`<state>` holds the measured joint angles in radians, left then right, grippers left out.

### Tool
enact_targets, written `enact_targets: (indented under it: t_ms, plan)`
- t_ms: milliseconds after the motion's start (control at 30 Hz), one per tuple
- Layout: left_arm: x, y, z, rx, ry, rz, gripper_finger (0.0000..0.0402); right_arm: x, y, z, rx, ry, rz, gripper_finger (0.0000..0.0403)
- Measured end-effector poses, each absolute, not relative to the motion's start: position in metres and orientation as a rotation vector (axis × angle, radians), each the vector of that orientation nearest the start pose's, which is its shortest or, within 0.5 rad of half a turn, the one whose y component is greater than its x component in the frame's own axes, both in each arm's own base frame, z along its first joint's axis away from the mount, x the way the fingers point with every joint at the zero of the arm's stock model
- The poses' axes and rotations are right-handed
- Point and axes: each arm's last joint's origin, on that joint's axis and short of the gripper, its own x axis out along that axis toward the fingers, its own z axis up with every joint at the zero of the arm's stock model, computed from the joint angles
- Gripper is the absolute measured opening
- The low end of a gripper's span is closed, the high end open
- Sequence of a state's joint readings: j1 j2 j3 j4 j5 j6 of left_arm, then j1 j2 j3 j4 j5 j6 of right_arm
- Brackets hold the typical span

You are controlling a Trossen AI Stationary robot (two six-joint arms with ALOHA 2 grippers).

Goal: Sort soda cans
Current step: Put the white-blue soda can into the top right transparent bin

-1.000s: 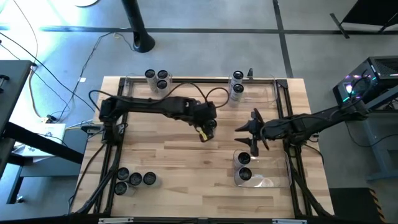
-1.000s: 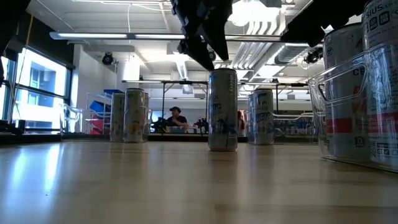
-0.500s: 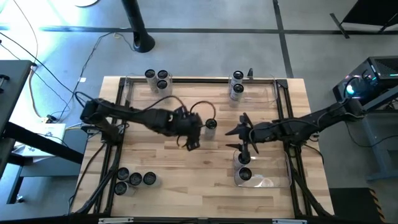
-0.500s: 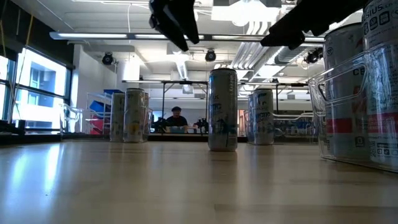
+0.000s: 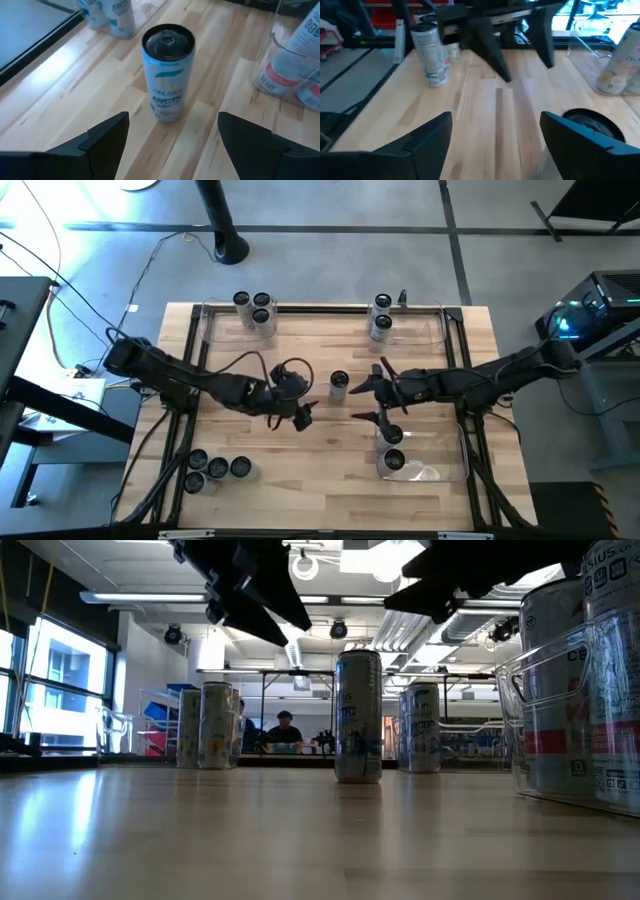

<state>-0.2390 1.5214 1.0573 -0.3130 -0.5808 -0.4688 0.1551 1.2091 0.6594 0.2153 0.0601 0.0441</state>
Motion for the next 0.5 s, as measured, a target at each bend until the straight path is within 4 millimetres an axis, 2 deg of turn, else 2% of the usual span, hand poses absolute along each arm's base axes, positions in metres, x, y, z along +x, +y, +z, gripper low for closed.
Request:
enact_targets:
  t_ms: [267, 333, 500]
  plan:
    - [0.318, -0.062, 0.235, -0.134, 0.600, 0.523, 0.0300, 0.287, 0.022, 0.245, -0.006, 0.358, -0.091, 0.0299]
    - [0.322, -0.062, 0.234, -0.134, 0.579, 0.520, 0.0300, 0.297, 0.018, 0.242, -0.013, 0.394, -0.126, 0.0299]
    - [0.339, -0.060, 0.214, -0.072, 0.590, 0.509, 0.0300, 0.313, 0.011, 0.236, -0.022, 0.501, -0.199, 0.0299]
